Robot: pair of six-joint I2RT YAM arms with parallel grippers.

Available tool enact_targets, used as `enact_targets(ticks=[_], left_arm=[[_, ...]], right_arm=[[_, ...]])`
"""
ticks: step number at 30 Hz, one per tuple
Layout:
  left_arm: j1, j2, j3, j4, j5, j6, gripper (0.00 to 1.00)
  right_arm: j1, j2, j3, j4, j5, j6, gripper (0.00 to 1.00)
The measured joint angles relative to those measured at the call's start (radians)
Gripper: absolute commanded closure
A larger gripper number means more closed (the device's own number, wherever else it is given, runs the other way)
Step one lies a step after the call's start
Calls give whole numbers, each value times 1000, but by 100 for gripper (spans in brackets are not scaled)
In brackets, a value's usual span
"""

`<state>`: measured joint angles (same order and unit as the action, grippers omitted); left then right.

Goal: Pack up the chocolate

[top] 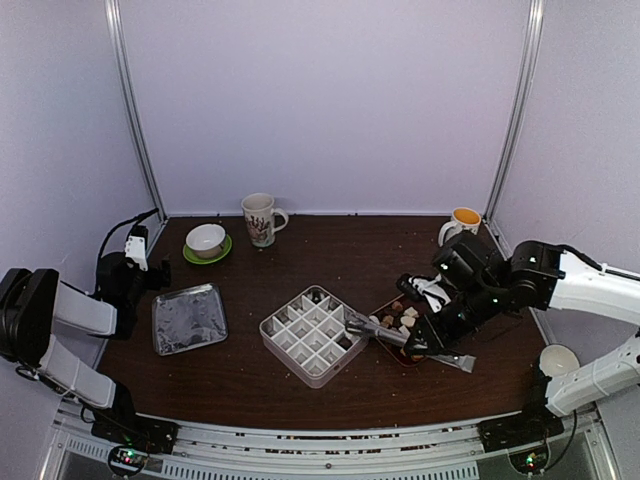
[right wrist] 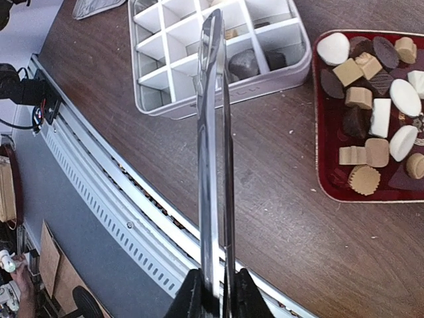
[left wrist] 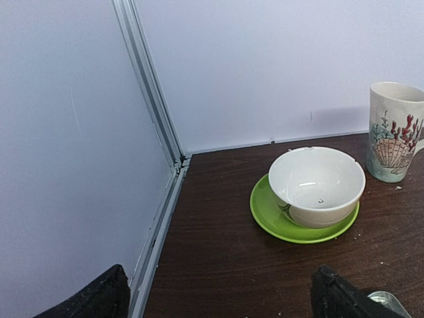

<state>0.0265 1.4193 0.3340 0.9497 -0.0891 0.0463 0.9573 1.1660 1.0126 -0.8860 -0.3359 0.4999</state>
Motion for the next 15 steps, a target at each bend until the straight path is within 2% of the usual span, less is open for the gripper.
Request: enact_targets(ticks=[6,15], left_arm=[[0,0,0,0,0,0,2],[0,0,0,0,0,0,2]], right_arm=[[51,55,14,36,-37,-26,83],[64,129,71,48,-49,-70,83]])
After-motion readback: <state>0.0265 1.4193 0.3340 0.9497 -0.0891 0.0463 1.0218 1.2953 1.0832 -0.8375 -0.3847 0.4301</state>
